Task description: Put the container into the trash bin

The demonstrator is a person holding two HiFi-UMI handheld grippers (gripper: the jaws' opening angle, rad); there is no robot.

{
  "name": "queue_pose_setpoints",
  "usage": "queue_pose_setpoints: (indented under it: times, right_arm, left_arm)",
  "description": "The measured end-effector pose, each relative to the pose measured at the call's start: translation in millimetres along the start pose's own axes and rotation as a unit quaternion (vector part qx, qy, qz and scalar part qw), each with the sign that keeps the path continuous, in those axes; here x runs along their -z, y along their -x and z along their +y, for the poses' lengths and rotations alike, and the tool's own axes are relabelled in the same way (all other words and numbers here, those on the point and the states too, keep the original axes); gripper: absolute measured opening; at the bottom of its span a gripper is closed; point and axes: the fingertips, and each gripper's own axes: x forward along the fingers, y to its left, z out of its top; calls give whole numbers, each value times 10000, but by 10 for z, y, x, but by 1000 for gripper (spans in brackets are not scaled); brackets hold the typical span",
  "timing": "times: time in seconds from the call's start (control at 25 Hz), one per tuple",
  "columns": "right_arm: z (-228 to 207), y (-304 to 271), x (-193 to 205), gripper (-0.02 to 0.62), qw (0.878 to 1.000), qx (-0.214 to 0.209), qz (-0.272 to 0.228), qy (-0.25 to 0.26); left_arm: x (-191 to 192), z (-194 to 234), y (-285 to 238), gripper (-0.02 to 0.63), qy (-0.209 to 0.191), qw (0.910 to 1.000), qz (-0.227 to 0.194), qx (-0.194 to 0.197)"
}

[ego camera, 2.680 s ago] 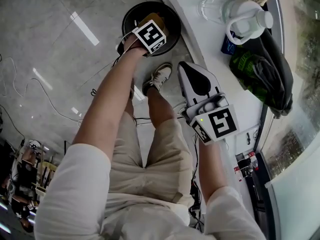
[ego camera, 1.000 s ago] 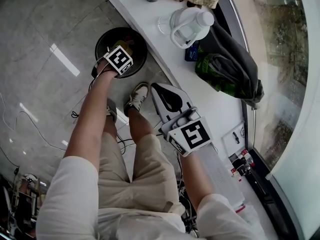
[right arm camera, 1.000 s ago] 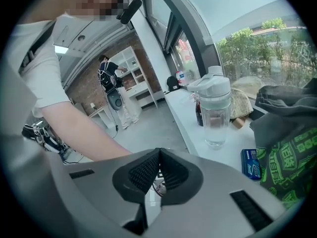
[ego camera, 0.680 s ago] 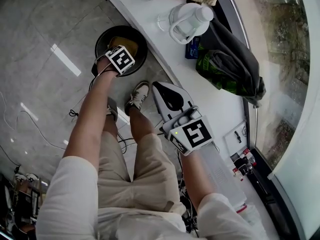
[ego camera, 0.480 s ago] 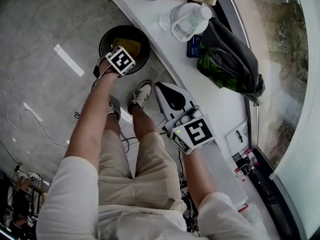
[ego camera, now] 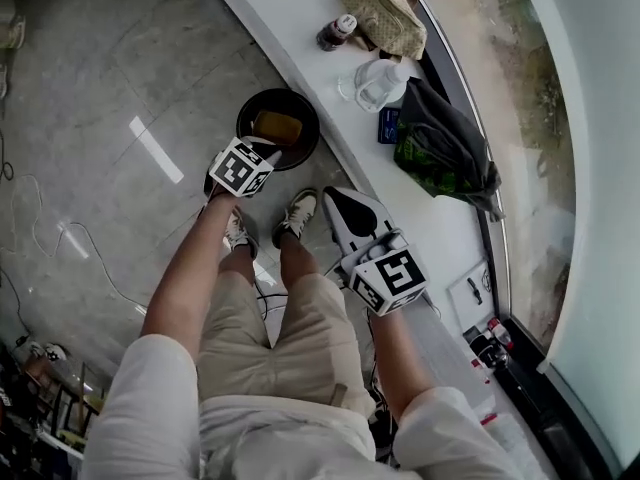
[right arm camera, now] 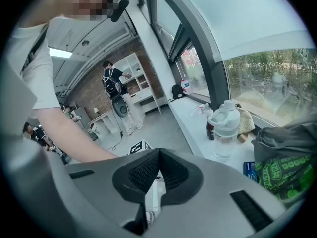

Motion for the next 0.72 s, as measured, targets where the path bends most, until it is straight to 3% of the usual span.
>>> queue_pose_setpoints:
  times: [0.24,0.4,0.72]
  right_arm:
    - [458,81,-319,2,9998,-132,-136,-54]
    - [808,181,-621,2,9993,-274,-227,61]
    - [1077,480,-1293,2,9973,-241,-626,294]
  left_arm:
    - [-172,-229,711,17,-225,9990,-311,-229]
    - [-309,-328,1266,17,-169,9956,-655,-656]
    - [-942,-476,2452,17,-439,9688,-1753,-1695]
